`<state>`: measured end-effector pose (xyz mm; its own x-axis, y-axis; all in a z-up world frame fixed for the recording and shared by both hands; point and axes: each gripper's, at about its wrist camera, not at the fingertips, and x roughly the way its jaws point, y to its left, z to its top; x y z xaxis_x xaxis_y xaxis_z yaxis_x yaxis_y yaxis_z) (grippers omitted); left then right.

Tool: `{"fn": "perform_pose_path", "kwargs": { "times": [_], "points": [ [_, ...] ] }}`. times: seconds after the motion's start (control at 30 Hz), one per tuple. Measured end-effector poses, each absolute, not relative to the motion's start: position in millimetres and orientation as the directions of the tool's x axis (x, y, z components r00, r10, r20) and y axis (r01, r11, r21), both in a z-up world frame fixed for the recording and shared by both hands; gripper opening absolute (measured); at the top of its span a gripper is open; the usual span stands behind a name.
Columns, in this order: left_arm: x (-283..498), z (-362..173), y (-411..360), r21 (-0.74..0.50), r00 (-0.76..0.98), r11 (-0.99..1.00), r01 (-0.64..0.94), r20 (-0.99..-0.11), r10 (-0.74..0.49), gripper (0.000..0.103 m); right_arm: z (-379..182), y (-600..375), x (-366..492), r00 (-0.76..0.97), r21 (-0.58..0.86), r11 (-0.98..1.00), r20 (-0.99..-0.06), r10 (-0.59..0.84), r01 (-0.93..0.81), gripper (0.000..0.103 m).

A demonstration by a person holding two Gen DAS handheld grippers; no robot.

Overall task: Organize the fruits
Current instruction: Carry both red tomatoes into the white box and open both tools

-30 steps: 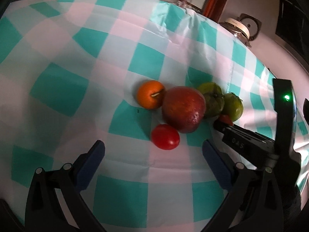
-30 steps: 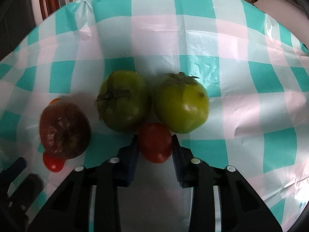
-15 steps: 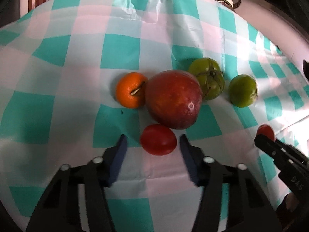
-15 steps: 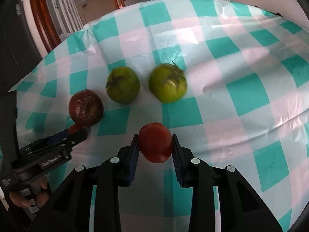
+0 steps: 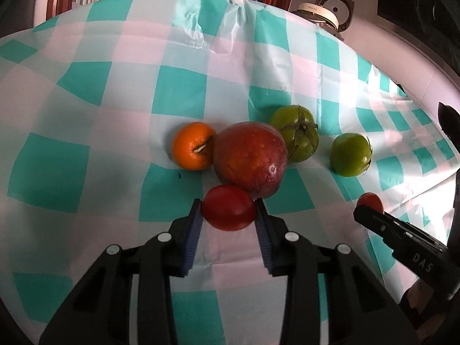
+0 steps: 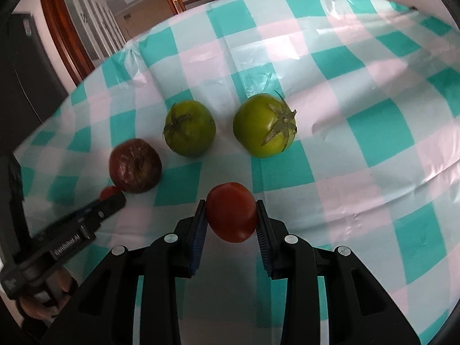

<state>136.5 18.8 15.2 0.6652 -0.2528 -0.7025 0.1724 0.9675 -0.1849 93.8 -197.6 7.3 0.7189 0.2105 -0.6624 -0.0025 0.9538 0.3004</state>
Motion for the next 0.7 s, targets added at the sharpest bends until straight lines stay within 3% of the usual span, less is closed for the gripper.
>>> {"fn": "perform_pose_path", "kwargs": {
  "times": [0.33,0.47,0.7],
  "points": [
    [102,24,25,-0.216,0.701,0.961,0.172,-0.658,-0.274,0.037,10,-215,88,0.759,0.447,0.894,-0.570,0.315,-0.035,0.033],
    [61,28,33,-0.273,0.697,0.945,0.182,-0.642,-0.320,0.037,15,-218,47,0.796,0.459,0.888,-0.527,0.297,-0.028,0.033],
    [-34,47,13,-0.218,0.737,0.933,0.285,-0.572,-0.359,0.037,25,-211,-67,0.835,0.474,0.879,-0.459,0.303,-0.059,0.033]
  ]
}}
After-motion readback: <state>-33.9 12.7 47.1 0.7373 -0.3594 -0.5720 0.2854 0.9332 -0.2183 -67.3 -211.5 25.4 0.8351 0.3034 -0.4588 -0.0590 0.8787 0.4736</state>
